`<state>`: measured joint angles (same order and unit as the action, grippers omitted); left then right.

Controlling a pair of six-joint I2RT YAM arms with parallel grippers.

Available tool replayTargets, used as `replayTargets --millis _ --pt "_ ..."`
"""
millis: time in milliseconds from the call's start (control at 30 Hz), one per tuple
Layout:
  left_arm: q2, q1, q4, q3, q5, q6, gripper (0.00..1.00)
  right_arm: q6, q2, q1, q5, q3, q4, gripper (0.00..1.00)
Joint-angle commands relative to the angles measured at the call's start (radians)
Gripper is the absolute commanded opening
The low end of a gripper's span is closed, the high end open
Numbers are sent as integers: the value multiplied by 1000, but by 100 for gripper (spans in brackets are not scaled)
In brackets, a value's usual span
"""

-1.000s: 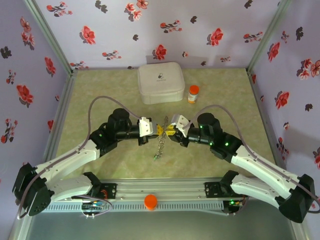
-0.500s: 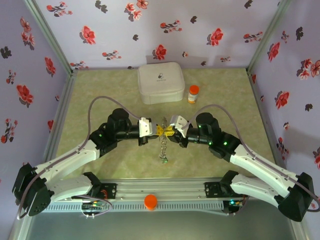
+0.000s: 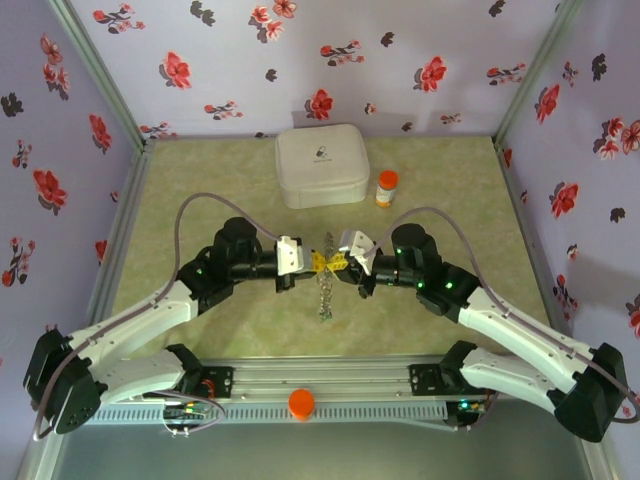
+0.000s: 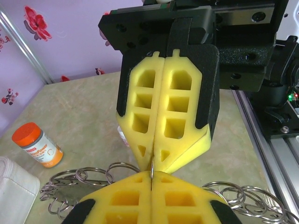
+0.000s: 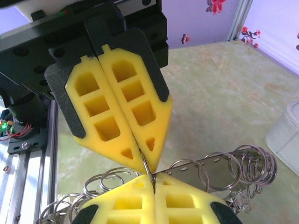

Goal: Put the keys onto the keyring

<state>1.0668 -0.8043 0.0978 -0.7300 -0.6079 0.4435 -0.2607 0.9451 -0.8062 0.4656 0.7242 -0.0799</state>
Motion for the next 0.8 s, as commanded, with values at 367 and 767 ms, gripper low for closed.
replayTargets --millis 367,767 --pt "-40 -7 -249 -30 108 157 44 -186 90 -11 -91 212 -363 0" --pt "31 -8 -223 -66 7 153 35 -281 210 -81 -131 353 -509 0"
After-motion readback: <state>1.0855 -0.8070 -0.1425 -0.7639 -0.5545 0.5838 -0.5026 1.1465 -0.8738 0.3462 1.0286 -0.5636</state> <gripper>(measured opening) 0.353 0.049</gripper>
